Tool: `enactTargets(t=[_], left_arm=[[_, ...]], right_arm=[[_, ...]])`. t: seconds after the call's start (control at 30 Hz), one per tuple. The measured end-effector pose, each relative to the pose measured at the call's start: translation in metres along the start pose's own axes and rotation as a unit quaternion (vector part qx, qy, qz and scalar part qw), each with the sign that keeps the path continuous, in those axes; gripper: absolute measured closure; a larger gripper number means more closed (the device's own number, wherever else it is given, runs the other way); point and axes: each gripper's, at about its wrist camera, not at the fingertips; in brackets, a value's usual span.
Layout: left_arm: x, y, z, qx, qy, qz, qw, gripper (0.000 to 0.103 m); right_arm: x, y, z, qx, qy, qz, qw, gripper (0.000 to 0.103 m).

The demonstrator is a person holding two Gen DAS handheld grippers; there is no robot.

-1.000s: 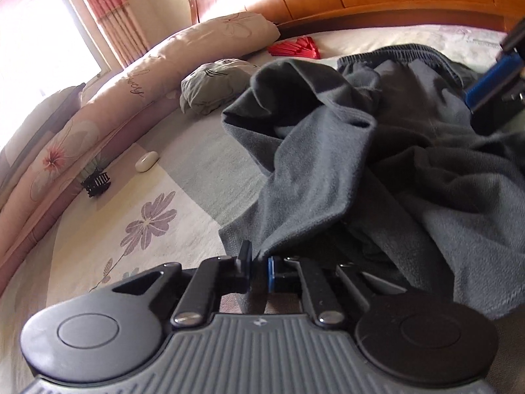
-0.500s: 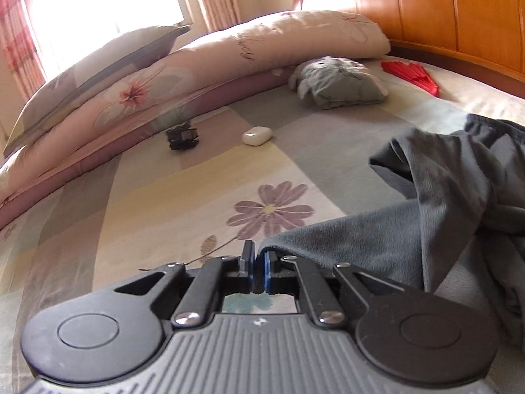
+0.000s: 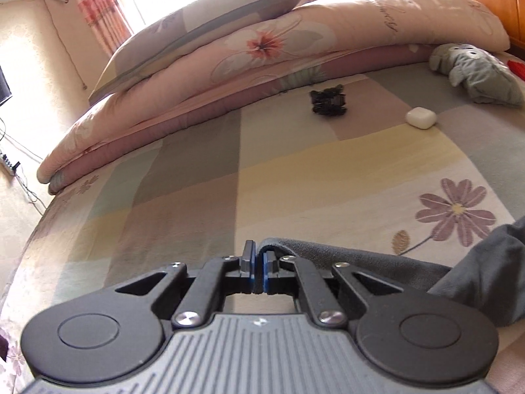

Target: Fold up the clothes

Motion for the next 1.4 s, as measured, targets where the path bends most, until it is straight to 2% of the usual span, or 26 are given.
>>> enactTargets(t=[0.17,0.33,0.5,0.6,0.73,0.83,0.9,1.0,1.1,1.13,1.23,1.4], left_arm=[[0.013,-0.021,-0.035,0.038,0.027,-0.028,0.9985,0.101],[0.026,-0.042,-0.059,0.062,0.048,-0.073,0.9942,0.100],[0.034,-0.068,-0.074,0.088,0.097,-0.116,0.9845,0.091],[0.032,-0.075,-0.065,0.083,0.085,-0.119,0.9858,0.088],[0.028,-0.073,-0.054,0.096,0.055,-0.117,0.9870,0.082],[0.030,-0.065,-0.065,0.111,0.068,-0.115,0.9848,0.078],[0.035,-0.058,-0.077,0.117,0.081,-0.110,0.9837,0.072],[0.037,-0.042,-0.084,0.120,0.076,-0.104,0.9843,0.062],[0.031,-0.025,-0.078,0.103,0.058,-0.102,0.9877,0.057],[0.027,-0.019,-0.071,0.090,0.048,-0.101,0.9897,0.053],[0.012,0.000,-0.045,0.044,0.006,-0.099,0.9940,0.046],[-0.021,0.045,0.014,-0.043,-0.045,-0.089,0.9941,0.043]], right_arm=[[0.002,-0.004,0.001,-0.005,0.001,-0.003,1.000,0.058],[0.003,-0.009,0.002,-0.013,0.000,-0.007,1.000,0.058],[0.005,-0.010,0.000,-0.017,-0.007,-0.006,1.000,0.058],[0.005,-0.008,-0.002,-0.019,-0.007,-0.006,1.000,0.057],[0.005,-0.002,-0.003,-0.021,-0.006,-0.003,1.000,0.052],[0.005,0.004,-0.004,-0.021,-0.008,0.002,1.000,0.051],[0.004,0.008,-0.005,-0.020,-0.010,0.005,1.000,0.050],[0.001,0.012,-0.006,-0.017,-0.012,0.003,1.000,0.048],[-0.004,0.017,-0.012,-0.018,-0.006,0.001,1.000,0.045],[-0.007,0.020,-0.013,-0.018,-0.005,0.001,1.000,0.042],[-0.014,0.029,-0.018,-0.017,-0.003,0.002,1.000,0.037],[-0.030,0.047,-0.021,-0.019,-0.004,-0.004,1.000,0.031]])
Point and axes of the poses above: each gripper's, at about its wrist camera, not at the fingertips, and y roughly against the way its jaws point, z to its right, x to its top, and after that the axes turned 3 degrees about z, right-handed
